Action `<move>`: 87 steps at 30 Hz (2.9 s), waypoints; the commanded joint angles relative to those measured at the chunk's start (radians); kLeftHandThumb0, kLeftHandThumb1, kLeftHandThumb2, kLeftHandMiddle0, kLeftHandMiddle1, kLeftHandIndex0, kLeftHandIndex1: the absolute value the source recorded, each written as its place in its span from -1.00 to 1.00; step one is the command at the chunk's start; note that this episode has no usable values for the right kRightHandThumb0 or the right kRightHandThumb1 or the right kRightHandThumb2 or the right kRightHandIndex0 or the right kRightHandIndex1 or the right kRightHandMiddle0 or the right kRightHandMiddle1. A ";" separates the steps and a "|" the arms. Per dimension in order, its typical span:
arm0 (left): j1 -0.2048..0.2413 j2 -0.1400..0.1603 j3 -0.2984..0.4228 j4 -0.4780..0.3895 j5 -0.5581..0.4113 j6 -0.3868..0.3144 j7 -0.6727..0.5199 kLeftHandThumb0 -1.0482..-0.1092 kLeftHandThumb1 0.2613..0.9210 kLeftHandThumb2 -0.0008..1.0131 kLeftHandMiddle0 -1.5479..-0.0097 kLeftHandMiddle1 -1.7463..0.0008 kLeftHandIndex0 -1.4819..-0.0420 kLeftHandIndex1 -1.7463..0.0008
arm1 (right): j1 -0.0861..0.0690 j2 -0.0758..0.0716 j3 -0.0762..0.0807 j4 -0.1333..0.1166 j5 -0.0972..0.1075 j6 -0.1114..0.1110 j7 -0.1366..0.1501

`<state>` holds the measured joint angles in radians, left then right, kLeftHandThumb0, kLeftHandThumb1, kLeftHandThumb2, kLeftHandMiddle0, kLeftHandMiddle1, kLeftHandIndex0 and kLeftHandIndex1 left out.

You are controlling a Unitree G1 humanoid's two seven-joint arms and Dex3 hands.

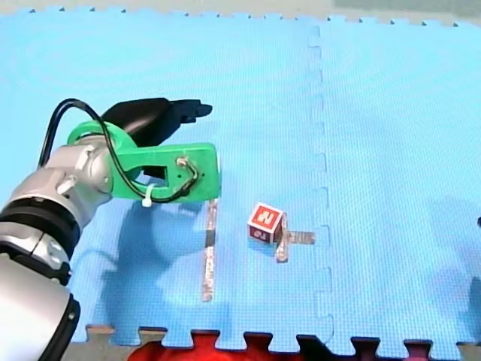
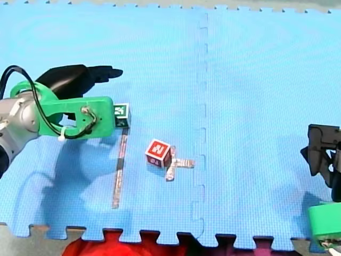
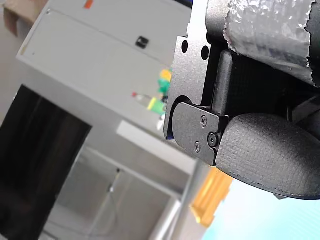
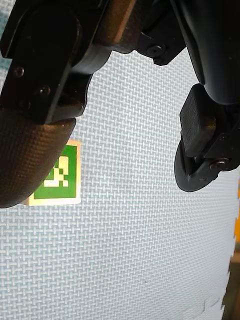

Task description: Stack cube left

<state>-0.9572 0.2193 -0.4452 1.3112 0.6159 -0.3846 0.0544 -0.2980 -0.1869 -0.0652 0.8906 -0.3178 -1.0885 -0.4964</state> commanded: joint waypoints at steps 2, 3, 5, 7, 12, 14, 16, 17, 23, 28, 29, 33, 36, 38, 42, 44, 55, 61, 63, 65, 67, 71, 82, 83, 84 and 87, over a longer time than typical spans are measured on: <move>0.007 -0.003 -0.004 -0.003 0.000 0.010 0.004 -1.00 0.97 -1.00 -0.20 -1.00 0.54 1.00 | 0.006 -0.004 -0.006 -0.013 0.008 0.005 0.007; 0.009 -0.005 -0.004 -0.003 -0.001 0.013 0.005 -1.00 0.97 -1.00 -0.20 -1.00 0.54 0.99 | 0.007 -0.003 -0.007 -0.015 0.009 0.006 0.009; 0.012 -0.008 -0.001 -0.003 -0.004 0.016 0.008 -1.00 0.96 -1.00 -0.20 -1.00 0.54 0.99 | 0.010 -0.002 -0.008 -0.021 0.012 0.010 0.013; 0.014 -0.009 0.001 -0.004 -0.006 0.017 0.009 -1.00 0.95 -1.00 -0.20 -1.00 0.54 1.00 | 0.013 -0.001 -0.010 -0.029 0.014 0.014 0.017; 0.016 -0.013 0.008 -0.007 -0.018 0.024 -0.004 -1.00 0.93 -1.00 -0.20 -1.00 0.54 1.00 | 0.022 0.003 -0.014 -0.045 0.027 0.023 0.032; 0.016 -0.014 0.010 -0.008 -0.022 0.024 -0.008 -1.00 0.91 -1.00 -0.20 -1.00 0.54 1.00 | 0.025 0.004 -0.016 -0.053 0.032 0.027 0.038; 0.016 -0.014 0.013 -0.009 -0.026 0.023 -0.012 -1.00 0.90 -1.00 -0.20 -1.00 0.55 1.00 | 0.028 0.005 -0.018 -0.060 0.034 0.030 0.043; 0.016 -0.014 0.014 -0.010 -0.028 0.023 -0.014 -1.00 0.89 -1.00 -0.19 -1.00 0.55 1.00 | 0.030 0.005 -0.019 -0.064 0.036 0.031 0.046; 0.026 -0.014 0.003 -0.018 -0.015 0.016 -0.001 -1.00 0.87 -1.00 -0.16 -1.00 0.60 1.00 | 0.038 0.006 -0.024 -0.082 0.044 0.037 0.061; 0.040 -0.010 -0.008 -0.023 -0.006 -0.010 0.028 -1.00 0.87 -1.00 -0.13 -1.00 0.64 1.00 | 0.051 0.008 -0.028 -0.105 0.050 0.046 0.073; 0.043 -0.009 -0.010 -0.023 -0.004 -0.017 0.034 -1.00 0.86 -1.00 -0.13 -1.00 0.65 1.00 | 0.056 0.008 -0.029 -0.112 0.051 0.048 0.076; 0.045 -0.008 -0.014 -0.022 0.002 -0.028 0.047 -1.00 0.86 -1.00 -0.12 -1.00 0.66 1.00 | 0.074 0.015 -0.032 -0.136 0.051 0.063 0.082; 0.048 -0.015 -0.018 -0.021 0.003 -0.021 0.049 -1.00 0.85 -1.00 -0.11 -1.00 0.68 1.00 | 0.088 0.019 -0.034 -0.155 0.053 0.075 0.086; 0.050 -0.021 -0.020 -0.021 0.004 -0.015 0.054 -1.00 0.85 -1.00 -0.11 -1.00 0.72 1.00 | 0.094 0.022 -0.035 -0.166 0.052 0.086 0.087; 0.054 -0.021 -0.020 -0.022 0.002 -0.022 0.070 -1.00 0.87 -0.99 -0.10 -1.00 0.74 1.00 | 0.097 0.025 -0.036 -0.177 0.045 0.107 0.084; 0.057 -0.017 -0.019 -0.022 0.001 -0.041 0.087 -1.00 0.88 -0.99 -0.09 -1.00 0.70 0.98 | 0.095 0.026 -0.035 -0.178 0.042 0.113 0.082; 0.052 -0.006 -0.030 -0.010 0.010 -0.087 0.103 -1.00 0.98 -0.97 -0.09 -1.00 0.62 0.96 | 0.077 0.029 -0.032 -0.159 0.035 0.129 0.075; 0.055 0.002 -0.029 -0.019 0.003 -0.144 0.080 -1.00 0.98 -0.98 -0.11 -1.00 0.33 0.88 | 0.072 0.029 -0.030 -0.152 0.040 0.130 0.080; 0.054 0.002 -0.041 -0.017 0.016 -0.120 0.067 -1.00 0.99 -0.98 -0.14 -1.00 0.31 0.89 | 0.070 0.029 -0.029 -0.148 0.042 0.129 0.082; 0.053 -0.001 -0.056 -0.016 0.033 -0.079 0.046 -1.00 0.99 -0.99 -0.17 -1.00 0.32 0.92 | 0.068 0.029 -0.028 -0.145 0.042 0.128 0.083; 0.051 -0.007 -0.064 -0.014 0.041 -0.026 0.025 -1.00 1.00 -0.99 -0.19 -1.00 0.36 0.95 | 0.069 0.030 -0.028 -0.144 0.040 0.125 0.081; 0.040 -0.028 -0.073 -0.013 0.047 0.043 0.002 -1.00 0.97 -1.00 -0.24 -1.00 0.43 0.99 | 0.081 0.030 -0.027 -0.158 0.041 0.119 0.083; 0.026 -0.043 -0.080 -0.009 0.044 0.087 -0.035 -0.98 0.95 -1.00 -0.31 -1.00 0.44 0.99 | 0.127 0.038 -0.031 -0.224 0.044 0.139 0.087; 0.025 -0.045 -0.080 -0.009 0.044 0.090 -0.037 -0.98 0.95 -1.00 -0.31 -1.00 0.43 0.99 | 0.131 0.037 -0.032 -0.228 0.044 0.142 0.087; 0.025 -0.046 -0.079 -0.008 0.042 0.092 -0.038 -0.97 0.95 -1.00 -0.32 -1.00 0.43 0.99 | 0.135 0.036 -0.033 -0.230 0.042 0.144 0.086; 0.026 -0.047 -0.077 -0.003 0.038 0.095 -0.039 -0.96 0.95 -1.00 -0.32 -1.00 0.45 1.00 | 0.139 0.034 -0.036 -0.228 0.036 0.146 0.080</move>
<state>-0.9310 0.1715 -0.5223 1.3022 0.6550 -0.2944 0.0206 -0.1637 -0.1477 -0.0968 0.6640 -0.2811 -0.9444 -0.4128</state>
